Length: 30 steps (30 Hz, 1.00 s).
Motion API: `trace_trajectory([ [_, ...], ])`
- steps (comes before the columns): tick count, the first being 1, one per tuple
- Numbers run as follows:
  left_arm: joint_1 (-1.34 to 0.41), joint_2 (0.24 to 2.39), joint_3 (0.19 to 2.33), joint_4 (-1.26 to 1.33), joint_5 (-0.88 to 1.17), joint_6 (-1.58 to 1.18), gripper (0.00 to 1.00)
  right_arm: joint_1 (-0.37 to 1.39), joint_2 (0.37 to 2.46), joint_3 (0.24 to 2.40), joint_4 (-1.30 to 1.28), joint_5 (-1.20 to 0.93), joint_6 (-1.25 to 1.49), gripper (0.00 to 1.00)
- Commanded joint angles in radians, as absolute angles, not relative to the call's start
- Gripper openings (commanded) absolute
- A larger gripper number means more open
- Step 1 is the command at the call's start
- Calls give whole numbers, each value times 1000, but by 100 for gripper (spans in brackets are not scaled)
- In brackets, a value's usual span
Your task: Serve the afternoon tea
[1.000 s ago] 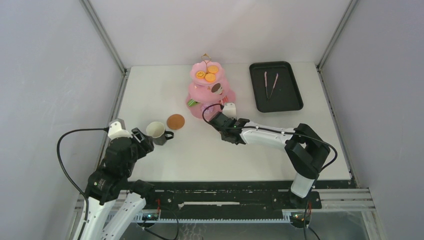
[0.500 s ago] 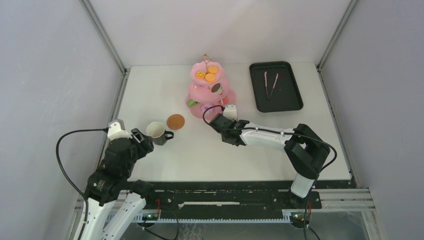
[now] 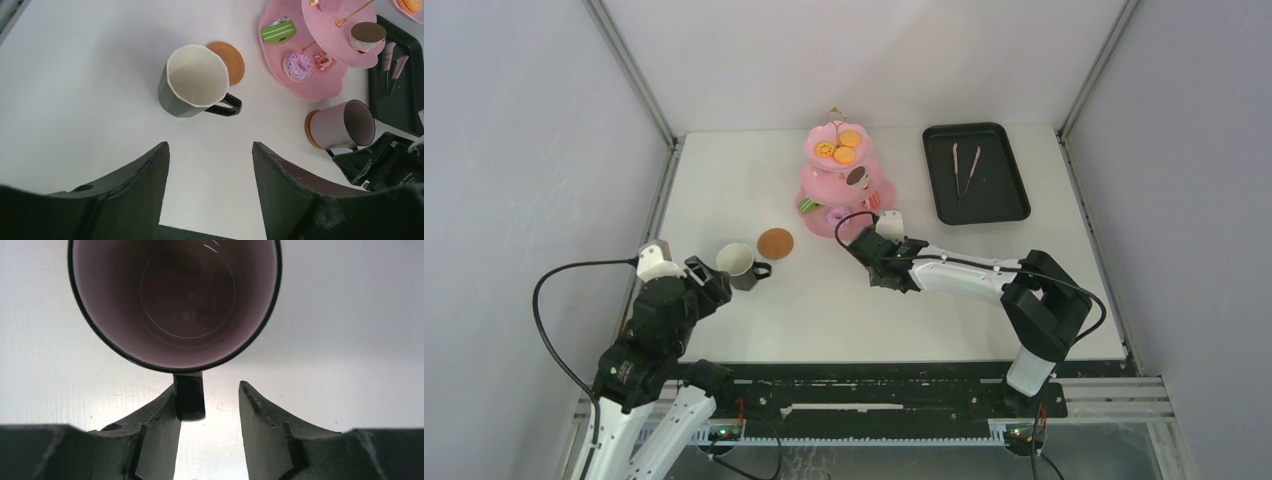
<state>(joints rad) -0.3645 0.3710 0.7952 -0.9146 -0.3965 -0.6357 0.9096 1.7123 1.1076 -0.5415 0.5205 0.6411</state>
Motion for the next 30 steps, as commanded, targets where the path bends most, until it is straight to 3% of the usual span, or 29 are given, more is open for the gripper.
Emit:
trace_trajectory([
  [1, -368, 359, 806, -871, -398, -668, 67, 913, 1616, 1122, -572, 566, 630, 53],
  [16, -367, 425, 762, -837, -408, -785, 67, 1016, 1544, 1345, -643, 656, 466, 52],
  [30, -319, 560, 751, -859, -359, -862, 67, 1009, 1877, 1717, -583, 401, 293, 45],
])
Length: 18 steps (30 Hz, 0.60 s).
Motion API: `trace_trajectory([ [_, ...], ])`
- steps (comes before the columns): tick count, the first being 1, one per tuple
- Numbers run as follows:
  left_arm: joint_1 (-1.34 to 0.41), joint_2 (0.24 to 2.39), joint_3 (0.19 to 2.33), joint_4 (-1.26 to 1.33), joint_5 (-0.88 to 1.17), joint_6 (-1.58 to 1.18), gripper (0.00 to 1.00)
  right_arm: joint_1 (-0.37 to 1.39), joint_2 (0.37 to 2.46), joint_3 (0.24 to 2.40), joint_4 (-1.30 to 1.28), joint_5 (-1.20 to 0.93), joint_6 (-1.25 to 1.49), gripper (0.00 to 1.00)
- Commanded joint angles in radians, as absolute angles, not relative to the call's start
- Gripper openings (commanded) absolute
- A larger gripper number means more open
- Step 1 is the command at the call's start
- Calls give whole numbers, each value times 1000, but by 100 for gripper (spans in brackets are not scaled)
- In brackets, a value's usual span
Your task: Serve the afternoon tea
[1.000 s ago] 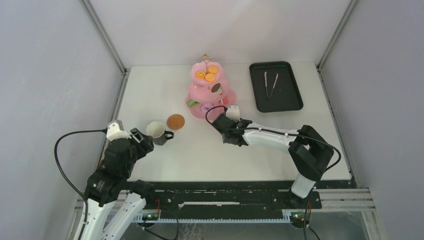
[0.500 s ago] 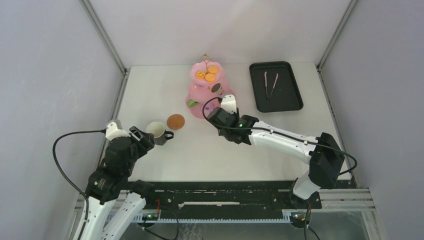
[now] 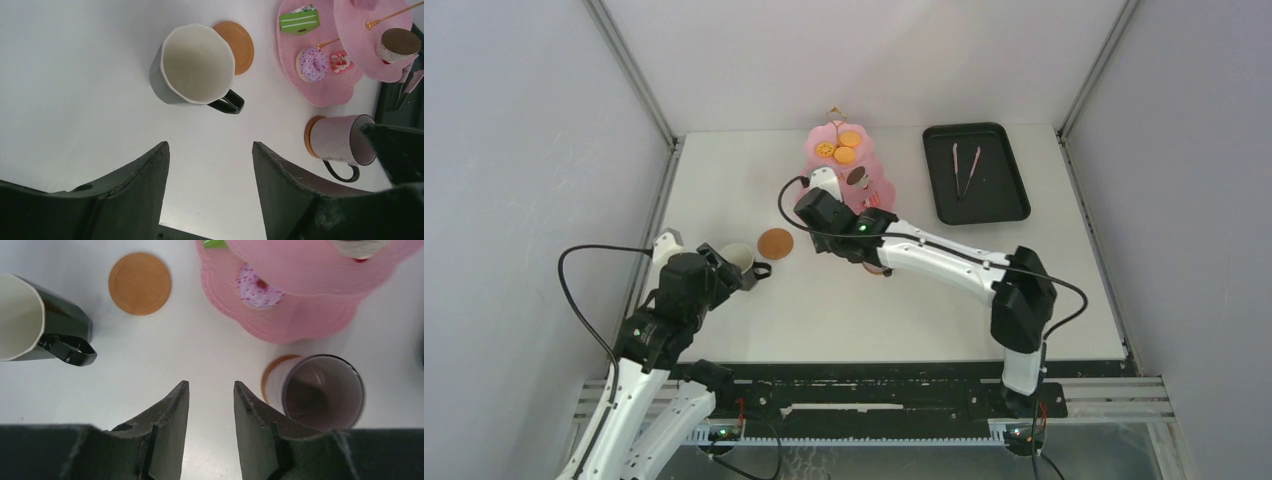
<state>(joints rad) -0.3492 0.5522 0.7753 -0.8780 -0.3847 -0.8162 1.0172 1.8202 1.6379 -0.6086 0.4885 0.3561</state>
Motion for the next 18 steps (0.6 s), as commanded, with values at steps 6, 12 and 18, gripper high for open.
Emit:
trace_trajectory([
  [6, -239, 598, 724, -854, -310, -913, 65, 973, 1971, 1795, -544, 308, 277, 41],
  [12, -213, 647, 688, -822, -326, -977, 64, 955, 2089, 1924, -556, 253, 259, 36],
  [18, -178, 712, 683, -793, -327, -1013, 65, 948, 2175, 1993, -544, 212, 255, 34],
])
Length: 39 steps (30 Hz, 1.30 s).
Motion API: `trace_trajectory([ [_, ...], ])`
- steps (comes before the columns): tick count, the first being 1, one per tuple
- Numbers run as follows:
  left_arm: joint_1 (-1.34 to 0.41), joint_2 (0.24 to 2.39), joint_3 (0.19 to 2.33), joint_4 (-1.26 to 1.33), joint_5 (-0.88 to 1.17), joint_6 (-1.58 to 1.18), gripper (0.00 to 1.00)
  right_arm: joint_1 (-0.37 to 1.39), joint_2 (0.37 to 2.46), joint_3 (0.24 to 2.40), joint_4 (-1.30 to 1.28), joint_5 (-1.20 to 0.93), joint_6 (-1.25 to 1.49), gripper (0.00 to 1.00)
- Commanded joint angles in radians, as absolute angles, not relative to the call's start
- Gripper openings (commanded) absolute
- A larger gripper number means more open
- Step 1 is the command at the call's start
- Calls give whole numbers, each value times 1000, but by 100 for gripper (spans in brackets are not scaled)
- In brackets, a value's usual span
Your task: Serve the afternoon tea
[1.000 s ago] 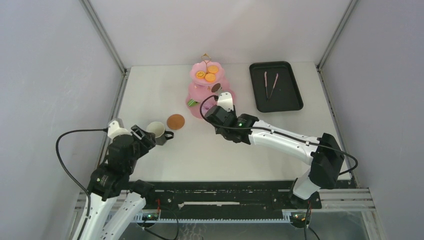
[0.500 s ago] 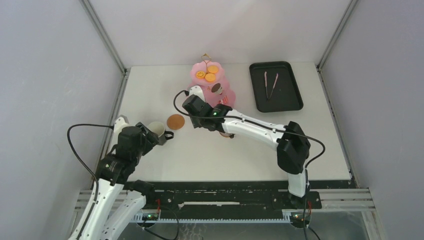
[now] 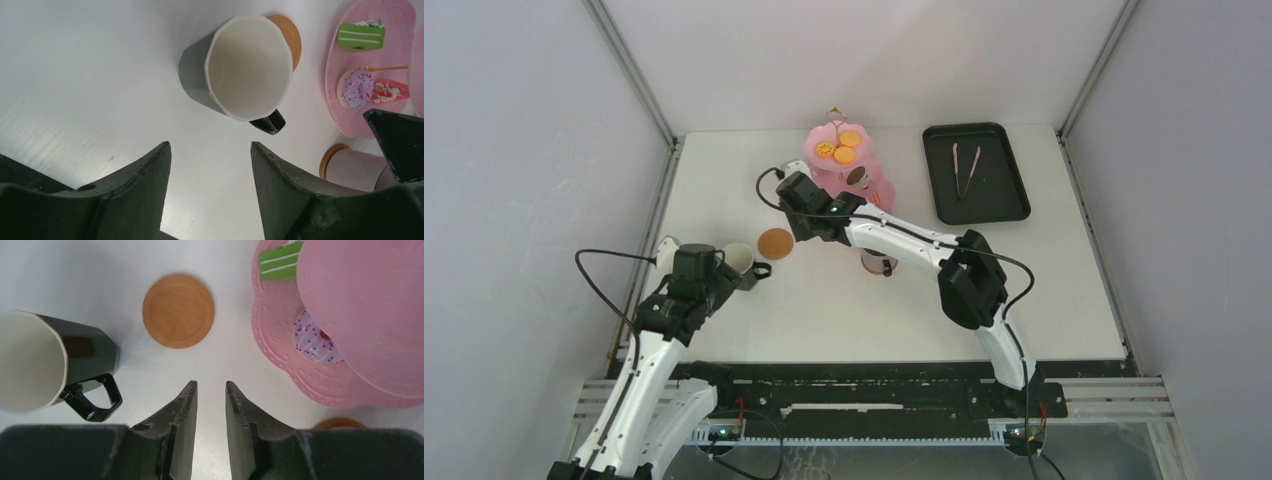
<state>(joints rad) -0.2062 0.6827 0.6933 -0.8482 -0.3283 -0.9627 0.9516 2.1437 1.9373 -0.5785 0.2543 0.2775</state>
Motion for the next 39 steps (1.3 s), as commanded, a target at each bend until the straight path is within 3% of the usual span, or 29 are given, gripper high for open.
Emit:
trace_trajectory([
  [1, -170, 717, 680, -788, -326, -1024, 65, 945, 2181, 1999, -536, 204, 254, 34],
  [25, -94, 911, 671, -653, -307, -1069, 66, 940, 2112, 1911, -483, 188, 218, 33],
  [39, -88, 981, 673, -643, -255, -1022, 54, 943, 1947, 1753, -428, 230, 217, 33],
])
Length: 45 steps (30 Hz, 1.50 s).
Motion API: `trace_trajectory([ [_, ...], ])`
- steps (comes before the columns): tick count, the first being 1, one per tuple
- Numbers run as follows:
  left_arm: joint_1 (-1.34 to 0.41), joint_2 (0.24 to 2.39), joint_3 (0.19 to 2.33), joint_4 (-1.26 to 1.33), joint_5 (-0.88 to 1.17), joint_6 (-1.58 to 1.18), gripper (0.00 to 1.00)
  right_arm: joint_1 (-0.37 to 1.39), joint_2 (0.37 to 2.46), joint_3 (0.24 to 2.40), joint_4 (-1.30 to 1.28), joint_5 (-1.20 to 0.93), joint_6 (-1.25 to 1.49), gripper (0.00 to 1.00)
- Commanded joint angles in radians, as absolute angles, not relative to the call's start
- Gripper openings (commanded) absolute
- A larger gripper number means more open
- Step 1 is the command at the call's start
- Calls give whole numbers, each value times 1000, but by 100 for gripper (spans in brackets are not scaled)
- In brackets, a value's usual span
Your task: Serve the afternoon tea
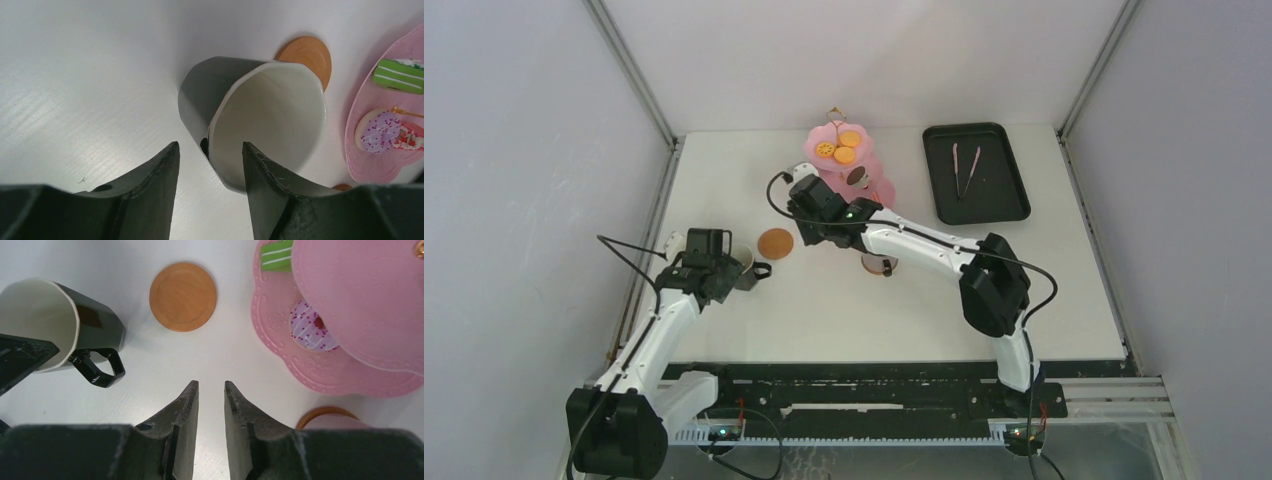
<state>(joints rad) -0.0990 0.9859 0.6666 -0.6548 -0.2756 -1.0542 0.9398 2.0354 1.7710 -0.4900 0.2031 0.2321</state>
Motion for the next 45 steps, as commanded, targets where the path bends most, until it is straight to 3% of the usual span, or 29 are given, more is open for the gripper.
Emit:
trace_trajectory([
  [1, -88, 977, 675, -652, -253, -1016, 53, 943, 1936, 1744, -423, 234, 218, 33],
  [14, -89, 968, 646, -670, -230, -983, 35, 934, 1877, 1699, -403, 236, 219, 33],
  [30, -88, 982, 733, -683, -153, -870, 1, 900, 1802, 1629, -413, 266, 237, 33],
  [45, -308, 1178, 1092, -833, -85, -642, 0, 877, 1688, 1549, -456, 308, 265, 33],
])
